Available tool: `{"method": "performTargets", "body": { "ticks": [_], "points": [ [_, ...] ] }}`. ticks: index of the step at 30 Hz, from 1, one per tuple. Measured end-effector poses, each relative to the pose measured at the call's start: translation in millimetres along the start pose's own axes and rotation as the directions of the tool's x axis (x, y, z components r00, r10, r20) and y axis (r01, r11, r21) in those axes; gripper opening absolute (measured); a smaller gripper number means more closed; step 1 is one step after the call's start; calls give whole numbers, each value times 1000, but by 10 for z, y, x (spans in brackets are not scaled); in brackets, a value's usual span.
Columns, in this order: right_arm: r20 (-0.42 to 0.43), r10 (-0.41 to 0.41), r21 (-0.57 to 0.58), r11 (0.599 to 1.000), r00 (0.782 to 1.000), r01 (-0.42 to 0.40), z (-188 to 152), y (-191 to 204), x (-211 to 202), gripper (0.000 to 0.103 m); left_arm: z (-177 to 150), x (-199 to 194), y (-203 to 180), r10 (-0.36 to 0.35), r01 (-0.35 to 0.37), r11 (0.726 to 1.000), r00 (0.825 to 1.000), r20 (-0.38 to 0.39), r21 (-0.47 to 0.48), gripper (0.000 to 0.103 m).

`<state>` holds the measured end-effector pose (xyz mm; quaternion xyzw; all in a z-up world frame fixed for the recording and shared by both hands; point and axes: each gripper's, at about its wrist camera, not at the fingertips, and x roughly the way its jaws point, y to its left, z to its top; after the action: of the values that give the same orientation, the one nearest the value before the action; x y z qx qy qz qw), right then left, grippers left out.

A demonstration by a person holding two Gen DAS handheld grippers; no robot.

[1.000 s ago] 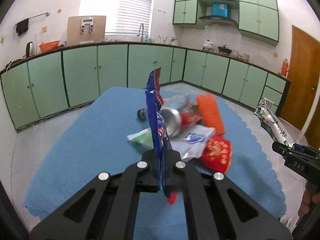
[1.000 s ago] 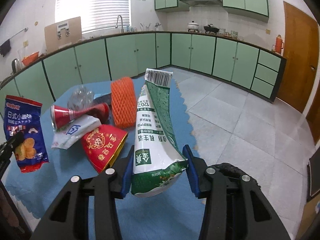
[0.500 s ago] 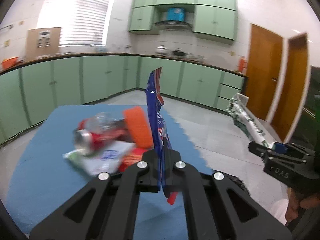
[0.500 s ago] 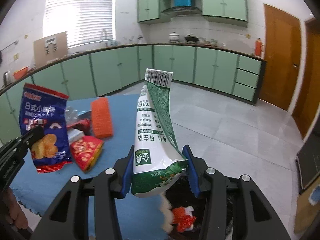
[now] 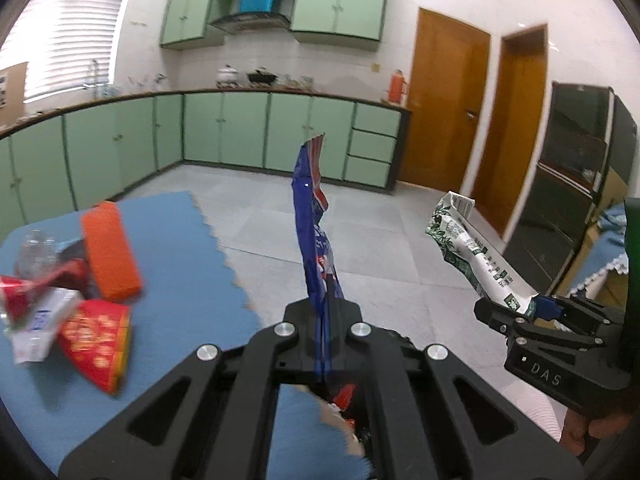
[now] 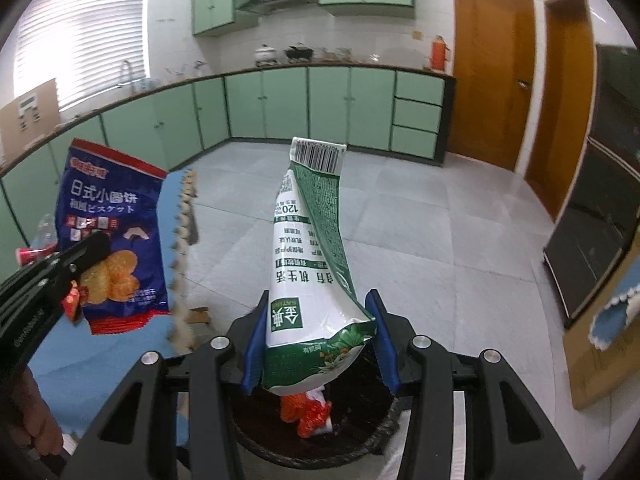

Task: Collect trash
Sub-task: 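Carry snack bag and milk pouch over the bin and open both tools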

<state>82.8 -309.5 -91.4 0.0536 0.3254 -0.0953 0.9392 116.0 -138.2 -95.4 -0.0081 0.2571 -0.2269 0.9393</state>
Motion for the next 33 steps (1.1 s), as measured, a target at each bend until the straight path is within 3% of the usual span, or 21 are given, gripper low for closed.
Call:
{"method": "performTargets", "body": {
  "ticks": [7,11,13,15,17,27,33],
  "points": [
    [-75,-24,38,999,997,27,-163,-289,344,46,-129,428,-225,-32,35,999,997,-72,37,0],
    [-109,-36,22,999,993,39,-251,-388,466,48,-89,625,-180,-47,50,998,993,-109,29,6],
    [-132,-46,12,999,990,48,-298,-430,547,48,-85,680,-179,-51,55,998,991,-120,26,18],
    [-148,-49,14,999,988,51,-332,-450,598,48,-98,663,-171,-49,53,998,992,-116,26,40],
    [-158,-52,16,998,986,55,-349,-464,629,52,-118,637,-175,-58,62,998,992,-115,26,50],
    [-130,-61,32,997,990,66,-275,-493,554,57,8,433,-50,-77,75,997,995,-69,-29,67],
    [-94,-49,22,998,994,52,-191,-384,449,60,135,141,260,-29,28,997,999,-14,-77,70]
  ]
}}
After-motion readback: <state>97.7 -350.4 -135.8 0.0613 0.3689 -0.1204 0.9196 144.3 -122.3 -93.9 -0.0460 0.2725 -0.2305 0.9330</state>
